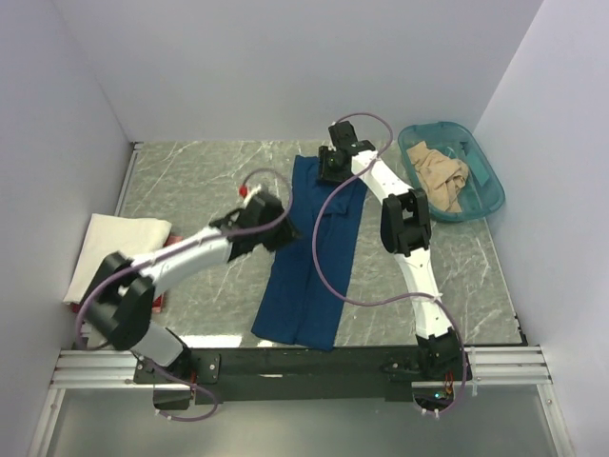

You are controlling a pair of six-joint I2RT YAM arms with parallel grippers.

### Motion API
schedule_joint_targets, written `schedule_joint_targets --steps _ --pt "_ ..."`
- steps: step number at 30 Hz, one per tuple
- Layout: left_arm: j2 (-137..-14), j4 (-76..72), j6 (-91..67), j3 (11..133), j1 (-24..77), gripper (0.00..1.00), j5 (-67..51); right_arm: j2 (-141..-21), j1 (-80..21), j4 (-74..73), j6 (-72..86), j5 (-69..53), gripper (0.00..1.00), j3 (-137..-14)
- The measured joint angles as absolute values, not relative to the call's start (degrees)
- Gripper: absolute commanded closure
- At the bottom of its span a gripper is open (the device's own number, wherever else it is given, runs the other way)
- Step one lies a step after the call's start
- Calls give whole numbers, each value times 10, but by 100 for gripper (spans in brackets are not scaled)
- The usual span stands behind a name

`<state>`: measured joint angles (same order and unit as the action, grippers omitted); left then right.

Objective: Fold and stack the t-shirts
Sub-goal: Fold the tshirt

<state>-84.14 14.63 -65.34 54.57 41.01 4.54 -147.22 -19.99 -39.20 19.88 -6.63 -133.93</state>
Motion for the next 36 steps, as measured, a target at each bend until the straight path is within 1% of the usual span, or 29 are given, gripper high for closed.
schedule_joint_targets --steps 2,4,7,13,14,16,20,23,25,27,28,30,31,32,33,34,35,36 --pt "-891 135 -612 600 376 48 39 -1465 -200 -382 199 -77 38 -1333" --pt "-950 128 -569 662 347 47 38 -1443 -200 -374 198 -81 38 -1311" --pt "-1043 125 -505 759 315 46 37 -1378 -197 -369 205 -77 38 -1259" --pt "-1201 130 -395 912 257 44 7 -1170 -171 -311 244 -69 41 -1063" --pt "-1223 132 -378 933 250 41 -2 -1141 -161 -300 250 -69 41 -1030" --pt "-1264 135 -348 970 236 40 -18 -1105 -139 -271 261 -69 41 -973" --pt "-1328 132 -306 1032 223 37 -59 -1114 -103 -252 268 -72 42 -920" --pt "-1354 128 -289 1068 221 37 -93 -1157 -87 -250 271 -76 43 -917" --pt "-1371 131 -281 1095 220 38 -106 -1186 -84 -253 272 -79 44 -920" --pt "-1394 133 -277 1123 220 45 -117 -1214 -84 -259 273 -80 48 -931" --pt "-1403 139 -276 1139 220 50 -119 -1228 -84 -263 274 -80 50 -941" --pt "-1427 145 -273 1175 220 57 -125 -1251 -84 -268 275 -80 57 -957" --pt "-1439 146 -272 1192 220 64 -129 -1261 -84 -271 276 -81 58 -967" --pt "-1448 149 -272 1205 220 68 -131 -1270 -84 -275 276 -81 59 -978" --pt "-1456 149 -273 1216 219 73 -132 -1279 -85 -277 276 -80 64 -991" --pt "-1463 149 -275 1225 219 83 -133 -1288 -85 -281 276 -81 67 -1003" --pt "-1468 150 -277 1231 218 86 -132 -1297 -85 -287 276 -81 69 -1020" --pt "-1471 152 -281 1235 217 90 -131 -1308 -85 -291 276 -81 76 -1038"
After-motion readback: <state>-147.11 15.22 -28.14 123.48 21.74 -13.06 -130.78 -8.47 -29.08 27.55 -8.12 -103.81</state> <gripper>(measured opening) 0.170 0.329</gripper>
